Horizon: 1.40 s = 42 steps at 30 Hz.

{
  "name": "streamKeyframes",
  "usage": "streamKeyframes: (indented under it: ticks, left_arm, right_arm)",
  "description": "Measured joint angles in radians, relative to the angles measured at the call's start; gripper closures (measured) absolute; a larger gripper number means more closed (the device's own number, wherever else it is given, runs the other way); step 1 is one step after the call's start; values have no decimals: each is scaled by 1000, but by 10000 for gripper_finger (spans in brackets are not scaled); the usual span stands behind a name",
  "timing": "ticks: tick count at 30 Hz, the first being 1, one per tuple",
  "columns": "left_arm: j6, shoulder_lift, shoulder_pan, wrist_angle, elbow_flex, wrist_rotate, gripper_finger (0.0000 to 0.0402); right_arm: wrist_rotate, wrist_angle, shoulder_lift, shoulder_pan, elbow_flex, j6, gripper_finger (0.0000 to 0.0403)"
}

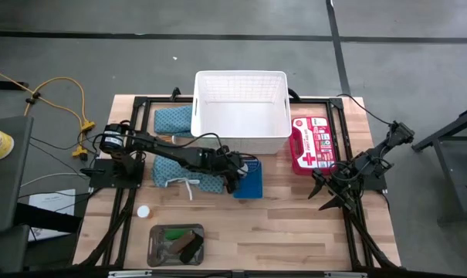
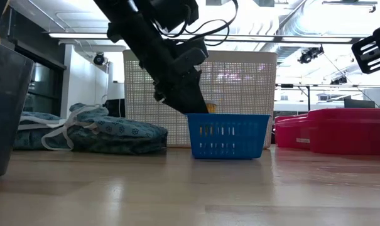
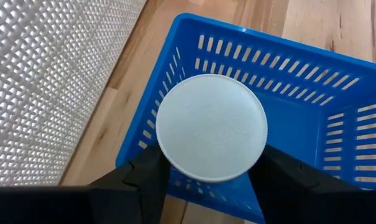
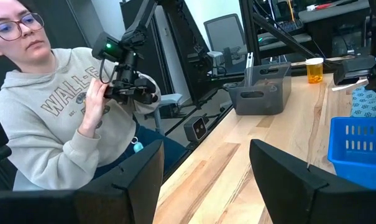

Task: Pick & place medical supplies in basket/bin
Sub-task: Put the middle orange pill bottle into the blue bin, then put the bottom orange pill bottle into the blue bin

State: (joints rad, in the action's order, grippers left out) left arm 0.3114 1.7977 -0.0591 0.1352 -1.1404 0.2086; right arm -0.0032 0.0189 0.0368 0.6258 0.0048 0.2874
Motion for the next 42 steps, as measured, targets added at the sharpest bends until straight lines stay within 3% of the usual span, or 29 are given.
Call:
streamKeyframes:
  ticks: [8,33,42]
  left_arm:
    - [-4,0,12,0,0,-24,168]
    - [-80,-60,12,-28,1,-28,165]
    - [-69,-87,-35,32,1,-13,165]
  right_arm:
    - [0,0,0,0,0,0,177]
    - [0,1,0,0,0,0,177]
    - [0,1,0,0,0,0,177]
